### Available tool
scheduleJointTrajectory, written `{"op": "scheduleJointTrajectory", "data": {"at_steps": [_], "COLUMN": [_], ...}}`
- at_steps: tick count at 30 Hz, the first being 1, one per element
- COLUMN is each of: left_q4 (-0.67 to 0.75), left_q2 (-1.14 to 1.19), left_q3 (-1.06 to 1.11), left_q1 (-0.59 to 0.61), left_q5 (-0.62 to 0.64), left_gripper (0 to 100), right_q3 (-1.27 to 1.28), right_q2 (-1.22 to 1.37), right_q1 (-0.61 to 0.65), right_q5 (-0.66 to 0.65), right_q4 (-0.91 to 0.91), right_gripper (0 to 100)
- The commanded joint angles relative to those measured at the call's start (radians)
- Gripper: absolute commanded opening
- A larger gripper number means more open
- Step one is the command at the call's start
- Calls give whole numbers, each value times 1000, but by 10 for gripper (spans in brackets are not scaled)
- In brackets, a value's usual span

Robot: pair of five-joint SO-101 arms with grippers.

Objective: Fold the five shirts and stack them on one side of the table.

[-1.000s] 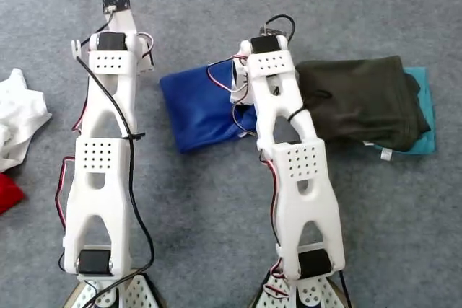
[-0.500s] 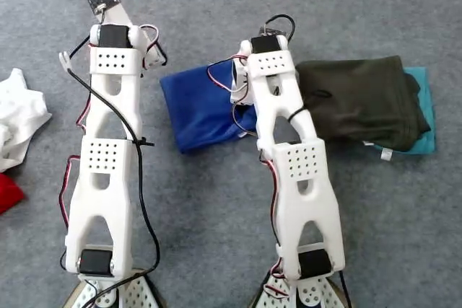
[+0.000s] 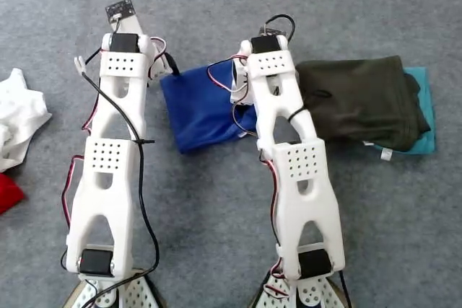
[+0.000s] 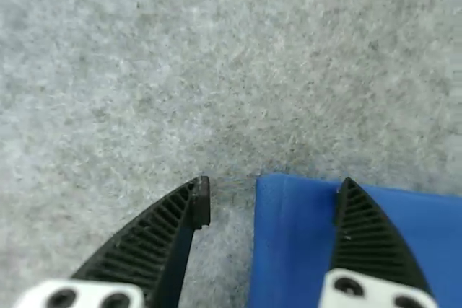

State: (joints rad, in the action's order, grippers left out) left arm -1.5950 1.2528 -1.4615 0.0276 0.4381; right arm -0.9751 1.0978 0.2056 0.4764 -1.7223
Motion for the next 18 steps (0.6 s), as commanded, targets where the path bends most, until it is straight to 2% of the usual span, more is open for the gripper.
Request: {"op": "scheduleJointTrajectory", "data": {"at_steps": [1, 4, 10, 13, 18], "left_q4": [-9, -41, -153, -158, -152], "left_q2": [-18, -32, -55, -54, -54], "left_q3": [-4, -22, -193, -186, -171], "left_q1": [-5, -13, -5, -10, -28], "left_q5": [-6, 0, 49, 41, -40], "left_gripper": [290, 289, 289, 289, 286], "right_q3": [13, 13, 13, 13, 13], "right_q2": [51, 51, 51, 51, 51], "right_q1": [3, 3, 3, 3, 2], "right_q5": [-8, -8, -8, -8, -8], "right_q4": [-2, 2, 3, 3, 3], "right_gripper": [15, 15, 15, 15, 15]}}
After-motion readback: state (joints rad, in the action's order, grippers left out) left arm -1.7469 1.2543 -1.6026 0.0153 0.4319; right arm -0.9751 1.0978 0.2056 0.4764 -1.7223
